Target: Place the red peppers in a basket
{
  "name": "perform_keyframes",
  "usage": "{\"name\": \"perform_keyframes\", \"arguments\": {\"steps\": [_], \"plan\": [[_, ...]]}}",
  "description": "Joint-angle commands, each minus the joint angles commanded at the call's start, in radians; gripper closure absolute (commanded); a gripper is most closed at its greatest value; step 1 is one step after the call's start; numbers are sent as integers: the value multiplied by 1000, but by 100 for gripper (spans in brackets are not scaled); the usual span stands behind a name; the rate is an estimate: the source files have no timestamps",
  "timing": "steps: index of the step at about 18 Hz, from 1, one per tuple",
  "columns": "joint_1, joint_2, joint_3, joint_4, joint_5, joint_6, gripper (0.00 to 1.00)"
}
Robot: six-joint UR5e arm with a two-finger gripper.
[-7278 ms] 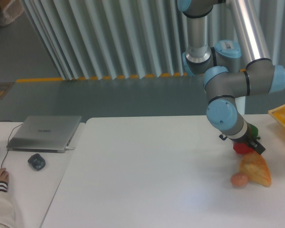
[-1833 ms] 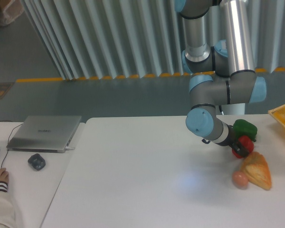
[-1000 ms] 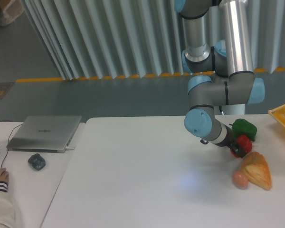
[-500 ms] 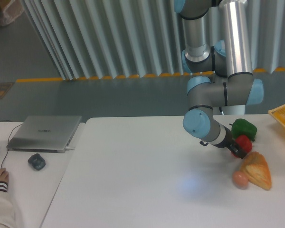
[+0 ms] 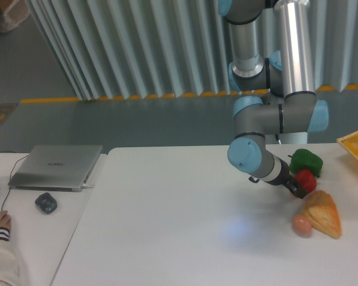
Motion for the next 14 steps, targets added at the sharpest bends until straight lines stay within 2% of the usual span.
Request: {"name": "perform_keyframes", "arguments": {"steps": [1,3,5,8,11,14], "plan": [[0,0,0,0,0,-2,22],[0,-2,3,0,0,0,24],[2,0,11,0,-3,2,41],[2,-5,20,-6,-3,2,42],[5,-11,70,-15,-23,2,42],[5,-14,71,-15,-43,-3,52]]}}
